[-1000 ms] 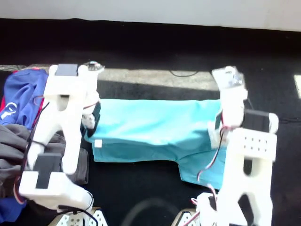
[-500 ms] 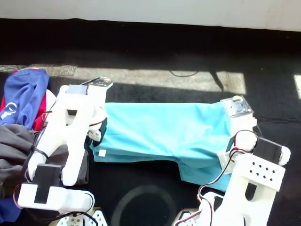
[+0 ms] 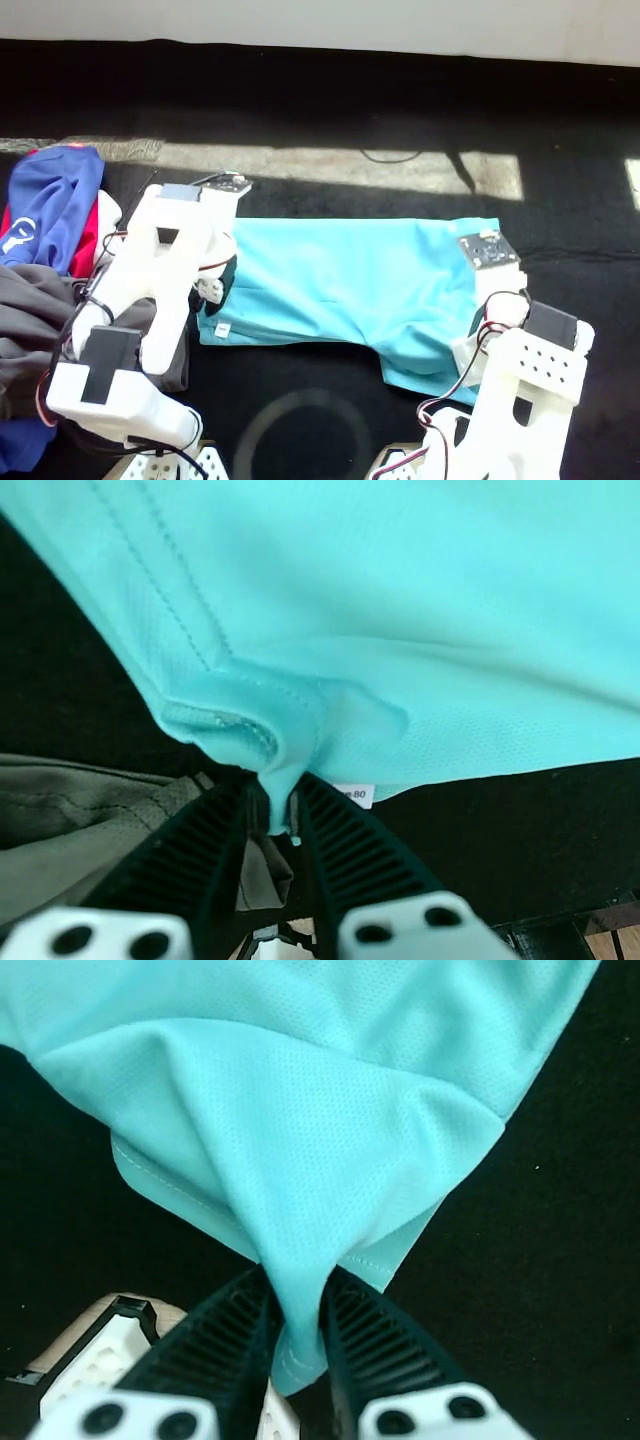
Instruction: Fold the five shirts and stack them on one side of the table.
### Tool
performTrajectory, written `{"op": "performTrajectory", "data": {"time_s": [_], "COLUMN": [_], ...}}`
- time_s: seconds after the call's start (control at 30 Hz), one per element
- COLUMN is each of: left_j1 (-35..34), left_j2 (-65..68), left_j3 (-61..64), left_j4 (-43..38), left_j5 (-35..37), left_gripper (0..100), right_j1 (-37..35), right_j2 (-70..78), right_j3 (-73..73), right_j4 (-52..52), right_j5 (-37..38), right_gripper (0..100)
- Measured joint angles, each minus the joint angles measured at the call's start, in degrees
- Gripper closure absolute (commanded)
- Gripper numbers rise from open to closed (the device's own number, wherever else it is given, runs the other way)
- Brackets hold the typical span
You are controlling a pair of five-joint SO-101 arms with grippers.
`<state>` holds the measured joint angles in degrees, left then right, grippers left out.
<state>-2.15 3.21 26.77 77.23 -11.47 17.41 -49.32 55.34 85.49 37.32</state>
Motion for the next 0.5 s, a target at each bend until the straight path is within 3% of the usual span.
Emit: {"op": "performTrajectory", "data": {"time_s": [0.1, 0.37, 0.47, 0.5], "left_j1": [-2.02, -10.55, -11.16, -11.08], "left_j2": [0.00, 0.09, 0.53, 0.62], "left_j3": [-1.41, -18.99, -25.76, -26.73], "left_j4": [3.69, 13.98, 14.51, 14.42], "left_j5": [-1.32, -4.13, -4.13, -3.60], "left_gripper": [80, 83, 100, 98], "right_j1": [0.00, 0.00, -0.18, -0.97], "right_j2": [0.00, 0.00, 0.00, 0.44], "right_j3": [-4.31, -23.65, -26.55, -26.46], "right_j4": [3.87, 10.20, 5.80, 3.16], "right_j5": [0.00, 0.00, -1.41, -3.08], "right_gripper": [81.7, 82.4, 96.8, 99.8]}}
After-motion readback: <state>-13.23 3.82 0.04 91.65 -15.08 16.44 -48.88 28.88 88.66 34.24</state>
